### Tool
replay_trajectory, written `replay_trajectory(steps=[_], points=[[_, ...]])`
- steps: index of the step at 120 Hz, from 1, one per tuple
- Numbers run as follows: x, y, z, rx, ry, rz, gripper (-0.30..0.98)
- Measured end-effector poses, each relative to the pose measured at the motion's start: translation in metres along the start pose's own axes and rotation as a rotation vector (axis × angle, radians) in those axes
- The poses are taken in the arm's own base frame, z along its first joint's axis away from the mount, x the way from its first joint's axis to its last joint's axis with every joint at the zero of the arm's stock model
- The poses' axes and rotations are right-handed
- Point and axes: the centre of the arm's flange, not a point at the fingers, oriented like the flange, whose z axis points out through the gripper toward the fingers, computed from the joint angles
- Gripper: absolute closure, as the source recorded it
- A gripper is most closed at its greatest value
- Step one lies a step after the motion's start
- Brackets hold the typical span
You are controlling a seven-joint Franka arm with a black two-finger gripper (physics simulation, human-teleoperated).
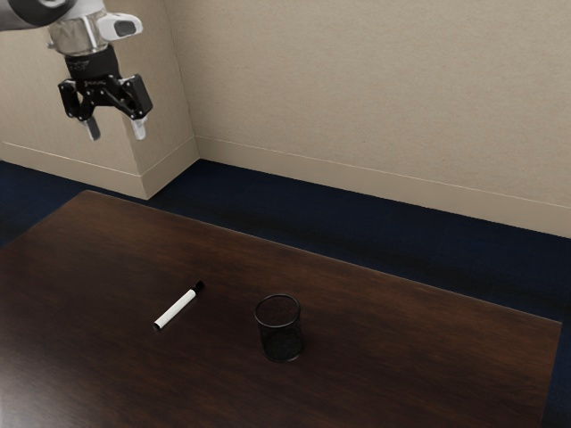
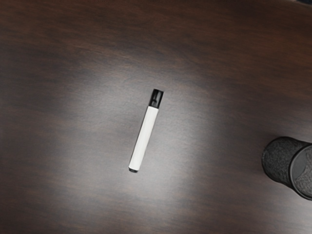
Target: Put the marker into the pen holder.
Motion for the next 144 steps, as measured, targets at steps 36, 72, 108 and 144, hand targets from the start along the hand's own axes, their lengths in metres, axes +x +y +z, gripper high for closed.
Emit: replay_trajectory(steps=[36, 72, 108, 144], points=[[-0.052, -0.008, 0.174, 0.035, -0.176, -0.008, 0.00], [-0.050, -0.044, 0.329, 0.053, -0.204, -0.061, 0.00], [-0.020, -0.038, 0.373, 0.118, -0.072, 0.046, 0.16], [-0.016, -0.012, 0.386, 0.159, -0.019, 0.188, 0.39]])
